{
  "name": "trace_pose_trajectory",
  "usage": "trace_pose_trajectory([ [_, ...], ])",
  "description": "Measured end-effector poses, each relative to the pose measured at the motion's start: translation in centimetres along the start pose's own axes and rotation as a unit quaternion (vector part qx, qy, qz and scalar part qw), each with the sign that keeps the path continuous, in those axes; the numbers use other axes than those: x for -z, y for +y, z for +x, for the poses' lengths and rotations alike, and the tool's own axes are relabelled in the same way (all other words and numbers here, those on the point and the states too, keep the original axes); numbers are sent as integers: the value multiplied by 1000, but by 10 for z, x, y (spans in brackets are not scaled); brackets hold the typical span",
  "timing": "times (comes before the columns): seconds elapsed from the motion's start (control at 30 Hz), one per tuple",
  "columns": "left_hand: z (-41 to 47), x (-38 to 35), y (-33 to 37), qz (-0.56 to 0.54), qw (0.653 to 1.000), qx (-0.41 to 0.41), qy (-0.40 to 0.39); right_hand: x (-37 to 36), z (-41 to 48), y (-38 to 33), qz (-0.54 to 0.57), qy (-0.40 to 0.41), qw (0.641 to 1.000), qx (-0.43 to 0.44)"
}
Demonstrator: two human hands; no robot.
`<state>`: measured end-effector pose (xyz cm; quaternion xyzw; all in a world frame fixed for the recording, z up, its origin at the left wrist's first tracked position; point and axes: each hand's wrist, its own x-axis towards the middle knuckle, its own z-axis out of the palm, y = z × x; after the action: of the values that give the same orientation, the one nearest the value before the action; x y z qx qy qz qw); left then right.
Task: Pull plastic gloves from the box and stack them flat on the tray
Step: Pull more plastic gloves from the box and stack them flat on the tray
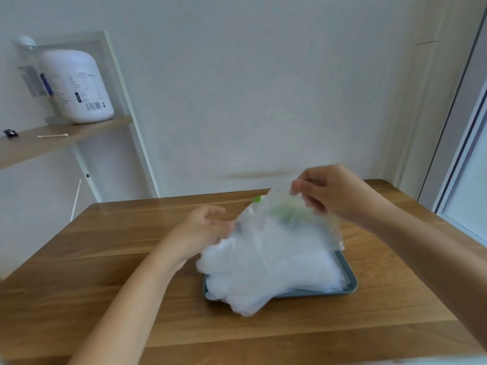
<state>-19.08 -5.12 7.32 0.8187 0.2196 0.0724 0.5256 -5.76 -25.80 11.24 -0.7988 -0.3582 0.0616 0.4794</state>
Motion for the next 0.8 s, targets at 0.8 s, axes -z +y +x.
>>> trace_pose_trajectory([
  [0.8, -8, 25, 28, 17, 984, -146, -101, -9, 3, -37, 20, -77, 996, 45],
])
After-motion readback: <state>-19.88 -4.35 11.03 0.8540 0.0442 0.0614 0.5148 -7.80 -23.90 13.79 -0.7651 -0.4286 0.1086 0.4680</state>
